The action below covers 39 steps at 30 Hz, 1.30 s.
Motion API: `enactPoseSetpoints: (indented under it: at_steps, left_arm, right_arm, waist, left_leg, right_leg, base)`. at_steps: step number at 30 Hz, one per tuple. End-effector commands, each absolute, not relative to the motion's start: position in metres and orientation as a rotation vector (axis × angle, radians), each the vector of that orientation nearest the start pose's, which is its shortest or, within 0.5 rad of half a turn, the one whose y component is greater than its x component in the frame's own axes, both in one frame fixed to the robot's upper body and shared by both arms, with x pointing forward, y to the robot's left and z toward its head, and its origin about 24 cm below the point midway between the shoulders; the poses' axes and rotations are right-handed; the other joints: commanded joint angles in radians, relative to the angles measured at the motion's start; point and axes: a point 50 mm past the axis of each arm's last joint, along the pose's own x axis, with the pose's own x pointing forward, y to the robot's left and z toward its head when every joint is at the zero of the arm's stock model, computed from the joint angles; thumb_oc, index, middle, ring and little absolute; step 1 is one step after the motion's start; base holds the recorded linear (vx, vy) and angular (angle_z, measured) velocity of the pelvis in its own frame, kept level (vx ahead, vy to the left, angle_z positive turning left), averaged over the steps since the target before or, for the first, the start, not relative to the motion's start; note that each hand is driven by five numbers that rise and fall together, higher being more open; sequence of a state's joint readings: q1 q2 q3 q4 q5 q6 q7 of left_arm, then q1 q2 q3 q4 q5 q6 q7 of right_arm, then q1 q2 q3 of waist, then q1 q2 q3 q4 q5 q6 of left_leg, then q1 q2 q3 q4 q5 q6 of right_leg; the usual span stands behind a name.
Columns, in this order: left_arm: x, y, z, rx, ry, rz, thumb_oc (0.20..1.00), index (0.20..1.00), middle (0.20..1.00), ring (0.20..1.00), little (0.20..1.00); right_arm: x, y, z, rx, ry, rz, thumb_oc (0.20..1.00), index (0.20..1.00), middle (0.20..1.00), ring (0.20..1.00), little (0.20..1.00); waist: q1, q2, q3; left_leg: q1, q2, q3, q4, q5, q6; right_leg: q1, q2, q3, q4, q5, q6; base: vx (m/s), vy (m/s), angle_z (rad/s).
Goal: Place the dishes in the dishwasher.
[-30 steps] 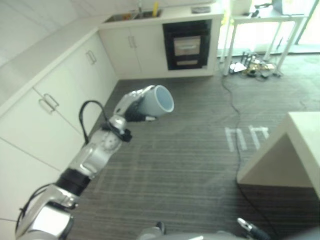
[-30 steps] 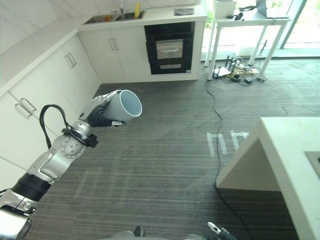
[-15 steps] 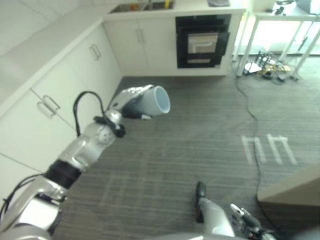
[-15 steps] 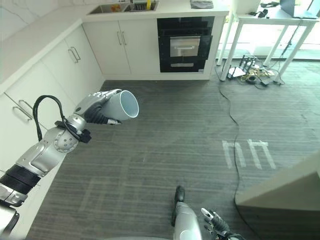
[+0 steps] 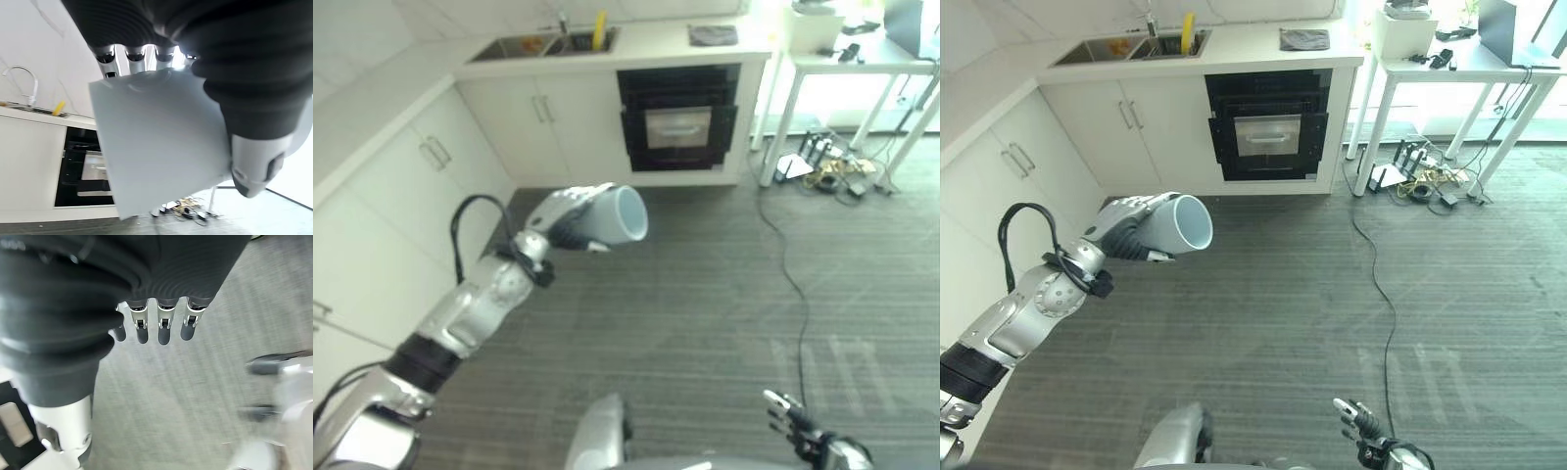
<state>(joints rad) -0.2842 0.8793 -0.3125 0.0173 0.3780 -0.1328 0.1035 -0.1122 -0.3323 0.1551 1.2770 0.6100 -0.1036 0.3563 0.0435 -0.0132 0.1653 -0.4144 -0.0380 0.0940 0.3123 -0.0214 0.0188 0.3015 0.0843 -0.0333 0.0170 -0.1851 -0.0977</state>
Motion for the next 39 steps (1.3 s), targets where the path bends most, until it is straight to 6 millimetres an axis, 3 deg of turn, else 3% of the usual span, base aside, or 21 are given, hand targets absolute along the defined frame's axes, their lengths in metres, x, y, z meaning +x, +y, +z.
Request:
enactPoseSetpoints:
  at_steps: [1, 3, 7, 12, 13, 14, 17, 19, 21, 22, 24, 27, 29, 31, 34, 37, 39]
  left_arm:
    - [0.285, 0.205, 0.175, 1.307, -0.583, -0.177, 0.200, 0.200, 0.200, 0.200, 0.200]
    - [0.284, 0.206, 0.172, 1.324, -0.578, -0.194, 0.200, 0.200, 0.200, 0.200, 0.200]
    - [0.287, 0.210, 0.174, 1.361, -0.560, -0.216, 0.200, 0.200, 0.200, 0.200, 0.200]
    - [0.296, 0.208, 0.179, 1.429, -0.584, -0.281, 0.200, 0.200, 0.200, 0.200, 0.200]
    - [0.298, 0.210, 0.182, 1.428, -0.573, -0.272, 0.200, 0.200, 0.200, 0.200, 0.200]
    - [0.299, 0.211, 0.183, 1.426, -0.567, -0.261, 0.200, 0.200, 0.200, 0.200, 0.200]
    - [0.301, 0.211, 0.190, 1.420, -0.568, -0.237, 0.200, 0.200, 0.200, 0.200, 0.200]
    - [0.303, 0.208, 0.196, 1.420, -0.571, -0.223, 0.200, 0.200, 0.200, 0.200, 0.200]
    - [0.305, 0.206, 0.201, 1.412, -0.578, -0.206, 0.200, 0.200, 0.200, 0.200, 0.200]
    - [0.305, 0.207, 0.201, 1.413, -0.578, -0.206, 0.200, 0.200, 0.200, 0.200, 0.200]
    - [0.302, 0.207, 0.200, 1.419, -0.569, -0.202, 0.200, 0.200, 0.200, 0.200, 0.200]
    - [0.300, 0.205, 0.197, 1.413, -0.558, -0.199, 0.200, 0.200, 0.200, 0.200, 0.200]
    - [0.298, 0.201, 0.195, 1.398, -0.564, -0.207, 0.200, 0.200, 0.200, 0.200, 0.200]
    - [0.297, 0.198, 0.197, 1.386, -0.577, -0.225, 0.200, 0.200, 0.200, 0.200, 0.200]
    - [0.296, 0.193, 0.196, 1.369, -0.597, -0.230, 0.200, 0.200, 0.200, 0.200, 0.200]
    - [0.298, 0.187, 0.196, 1.352, -0.615, -0.233, 0.200, 0.200, 0.200, 0.200, 0.200]
    - [0.298, 0.183, 0.198, 1.347, -0.633, -0.256, 0.200, 0.200, 0.200, 0.200, 0.200]
  right_arm:
    - [0.138, -0.256, -0.137, 0.288, 0.920, -0.109, 1.000, 1.000, 1.000, 1.000, 1.000]
    - [0.136, -0.256, -0.138, 0.279, 0.931, -0.109, 1.000, 1.000, 1.000, 1.000, 1.000]
    - [0.126, -0.251, -0.144, 0.239, 0.999, -0.132, 1.000, 1.000, 1.000, 1.000, 1.000]
    - [0.107, -0.246, -0.151, 0.242, 1.028, -0.188, 1.000, 1.000, 1.000, 1.000, 1.000]
    - [0.105, -0.245, -0.151, 0.240, 1.032, -0.183, 1.000, 1.000, 1.000, 1.000, 1.000]
    - [0.105, -0.244, -0.151, 0.230, 1.031, -0.170, 1.000, 1.000, 1.000, 1.000, 1.000]
    - [0.106, -0.245, -0.150, 0.213, 1.024, -0.162, 1.000, 1.000, 1.000, 1.000, 1.000]
    - [0.107, -0.251, -0.149, 0.228, 1.018, -0.182, 1.000, 1.000, 1.000, 1.000, 1.000]
    - [0.111, -0.256, -0.146, 0.227, 1.009, -0.179, 1.000, 1.000, 1.000, 1.000, 1.000]
    - [0.110, -0.257, -0.146, 0.231, 1.011, -0.178, 1.000, 1.000, 1.000, 1.000, 1.000]
    - [0.111, -0.256, -0.146, 0.239, 1.017, -0.174, 1.000, 1.000, 1.000, 1.000, 1.000]
    - [0.108, -0.256, -0.148, 0.217, 1.042, -0.156, 1.000, 1.000, 1.000, 1.000, 1.000]
    - [0.105, -0.261, -0.147, 0.196, 1.049, -0.169, 1.000, 1.000, 1.000, 1.000, 1.000]
    - [0.106, -0.268, -0.144, 0.209, 1.035, -0.206, 1.000, 1.000, 1.000, 1.000, 1.000]
    - [0.108, -0.278, -0.140, 0.212, 1.011, -0.233, 1.000, 1.000, 1.000, 1.000, 1.000]
    - [0.103, -0.287, -0.139, 0.222, 1.014, -0.277, 1.000, 1.000, 1.000, 1.000, 1.000]
    - [0.098, -0.289, -0.139, 0.225, 1.016, -0.295, 1.000, 1.000, 1.000, 1.000, 1.000]
  waist:
    - [0.034, 0.044, 0.017]
    - [0.045, 0.045, 0.015]
    - [0.040, 0.043, -0.017]
    - [0.005, 0.052, -0.027]
    - [-0.001, 0.056, -0.027]
    - [-0.007, 0.059, -0.024]
    - [-0.038, 0.064, -0.005]
    - [-0.056, 0.058, 0.013]
    - [-0.081, 0.041, 0.027]
    - [-0.086, 0.042, 0.027]
    - [-0.077, 0.042, 0.015]
    - [-0.076, 0.036, -0.012]
    - [-0.070, 0.028, -0.010]
    - [-0.062, 0.024, 0.007]
    - [-0.063, 0.040, 0.014]
    - [-0.063, 0.062, 0.003]
    - [-0.065, 0.068, 0.000]
  left_leg:
    - [0.185, 0.038, -0.105, -0.227, 0.196, -0.066]
    - [0.161, 0.038, -0.093, -0.251, 0.218, -0.075]
    - [0.228, 0.011, -0.040, -0.212, 0.111, -0.016]
    - [0.337, -0.028, -0.017, -0.239, 0.046, 0.066]
    - [0.366, -0.031, -0.010, -0.249, 0.033, 0.075]
    - [0.386, -0.031, -0.005, -0.255, 0.025, 0.079]
    - [0.454, -0.040, -0.023, -0.280, 0.005, 0.081]
    - [0.497, -0.040, -0.042, -0.296, -0.018, 0.078]
    - [0.546, -0.053, -0.071, -0.295, -0.078, 0.084]
    - [0.561, -0.048, -0.083, -0.298, -0.087, 0.083]
    - [0.570, -0.030, -0.085, -0.307, -0.078, 0.070]
    - [0.564, -0.011, -0.054, -0.259, -0.100, 0.048]
    - [0.515, -0.015, -0.031, -0.122, -0.118, 0.033]
    - [0.427, 0.019, -0.011, 0.012, -0.068, 0.003]
    - [0.425, 0.101, 0.011, -0.107, -0.009, -0.042]
    - [0.442, 0.214, -0.008, -0.337, 0.129, -0.114]
    - [0.442, 0.225, -0.001, -0.361, 0.143, -0.123]
  right_leg:
    - [-0.107, -0.049, 0.049, 0.031, 0.119, 0.116]
    - [-0.071, -0.062, 0.058, 0.022, 0.103, 0.123]
    - [-0.056, -0.111, 0.020, 0.096, 0.034, 0.155]
    - [-0.185, -0.160, -0.079, 0.493, 0.150, 0.224]
    - [-0.236, -0.183, -0.094, 0.554, 0.189, 0.233]
    - [-0.272, -0.189, -0.100, 0.564, 0.190, 0.231]
    - [-0.365, -0.158, -0.091, 0.486, 0.189, 0.221]
    - [-0.396, -0.170, -0.087, 0.351, 0.216, 0.221]
    - [-0.451, -0.183, -0.040, 0.209, 0.320, 0.249]
    - [-0.458, -0.172, -0.023, 0.198, 0.315, 0.251]
    - [-0.414, -0.157, -0.042, 0.151, 0.255, 0.231]
    - [-0.353, -0.143, -0.058, 0.092, 0.229, 0.206]
    - [-0.323, -0.144, -0.060, 0.091, 0.210, 0.187]
    - [-0.296, -0.145, -0.076, 0.090, 0.194, 0.165]
    - [-0.270, -0.152, -0.116, 0.090, 0.166, 0.163]
    - [-0.233, -0.185, -0.130, 0.074, 0.136, 0.174]
    - [-0.221, -0.212, -0.136, 0.072, 0.133, 0.186]
  base:
    - [0.65, 0.245, -1.24]
    - [0.54, 0.240, -1.29]
    - [0.48, 0.301, -0.65]
    - [0.36, 0.274, -0.30]
    - [0.25, 0.176, 0.49]
    - [0.22, 0.126, 0.41]
    - [0.16, 0.003, 0.11]
    - [0.17, -0.135, 0.45]
    - [0.24, -0.217, 0.78]
    - [0.24, -0.228, 0.56]
    - [0.19, -0.260, 0.52]
    - [0.18, -0.266, 0.47]
    - [0.09, -0.152, 0.24]
    - [0.02, -0.058, 0.17]
    - [0.06, 0.192, 0.33]
    - [0.17, 0.483, 0.22]
    - [0.18, 0.498, 0.27]
